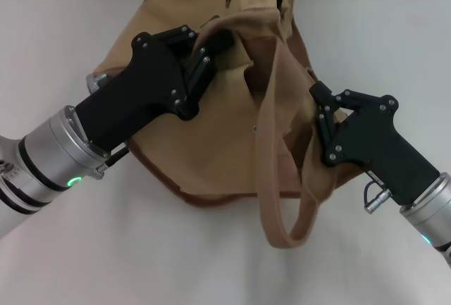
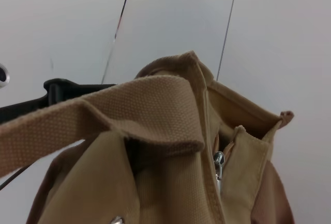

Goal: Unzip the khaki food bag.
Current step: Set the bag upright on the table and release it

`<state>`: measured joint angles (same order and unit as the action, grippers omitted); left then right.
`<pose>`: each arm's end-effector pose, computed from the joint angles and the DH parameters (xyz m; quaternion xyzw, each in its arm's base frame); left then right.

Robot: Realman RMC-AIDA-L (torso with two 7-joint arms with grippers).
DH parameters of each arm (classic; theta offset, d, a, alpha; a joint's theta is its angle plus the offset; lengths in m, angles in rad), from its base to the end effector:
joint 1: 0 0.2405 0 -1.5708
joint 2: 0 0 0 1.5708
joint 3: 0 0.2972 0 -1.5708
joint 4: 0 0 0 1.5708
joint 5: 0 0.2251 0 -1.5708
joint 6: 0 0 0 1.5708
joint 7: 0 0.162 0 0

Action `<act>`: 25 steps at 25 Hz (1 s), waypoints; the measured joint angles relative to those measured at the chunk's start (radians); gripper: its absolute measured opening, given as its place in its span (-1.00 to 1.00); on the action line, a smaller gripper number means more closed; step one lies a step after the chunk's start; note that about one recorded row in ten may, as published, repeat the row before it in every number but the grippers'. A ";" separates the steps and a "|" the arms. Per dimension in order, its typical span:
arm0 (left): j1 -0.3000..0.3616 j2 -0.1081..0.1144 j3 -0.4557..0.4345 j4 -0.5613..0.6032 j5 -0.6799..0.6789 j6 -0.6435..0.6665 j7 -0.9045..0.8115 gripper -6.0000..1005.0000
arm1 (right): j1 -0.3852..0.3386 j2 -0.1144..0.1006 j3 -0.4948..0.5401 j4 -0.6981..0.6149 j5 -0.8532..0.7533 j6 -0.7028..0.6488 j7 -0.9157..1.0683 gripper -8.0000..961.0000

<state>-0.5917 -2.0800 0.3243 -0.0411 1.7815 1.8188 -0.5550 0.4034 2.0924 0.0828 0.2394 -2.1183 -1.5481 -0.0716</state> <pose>-0.2393 0.3207 -0.0702 -0.8034 -0.0649 -0.5455 0.2295 0.2828 0.2828 -0.1161 -0.8154 0.0005 0.3880 0.4296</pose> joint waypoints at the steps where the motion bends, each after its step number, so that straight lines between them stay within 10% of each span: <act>1: -0.002 0.000 0.000 0.002 0.000 0.000 0.000 -0.85 | 0.002 0.000 0.004 0.005 0.000 -0.004 0.000 -0.98; 16: -0.009 0.000 0.014 0.000 0.007 -0.056 0.000 -0.85 | 0.040 -0.010 0.007 -0.041 -0.006 -0.098 0.189 -0.45; 25: -0.010 0.000 0.028 -0.007 0.010 -0.060 0.000 -0.85 | 0.084 -0.008 0.006 -0.090 -0.006 -0.060 0.267 -0.45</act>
<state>-0.6021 -2.0800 0.3525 -0.0485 1.7915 1.7590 -0.5549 0.4873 2.0844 0.0890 0.1489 -2.1240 -1.6086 0.1957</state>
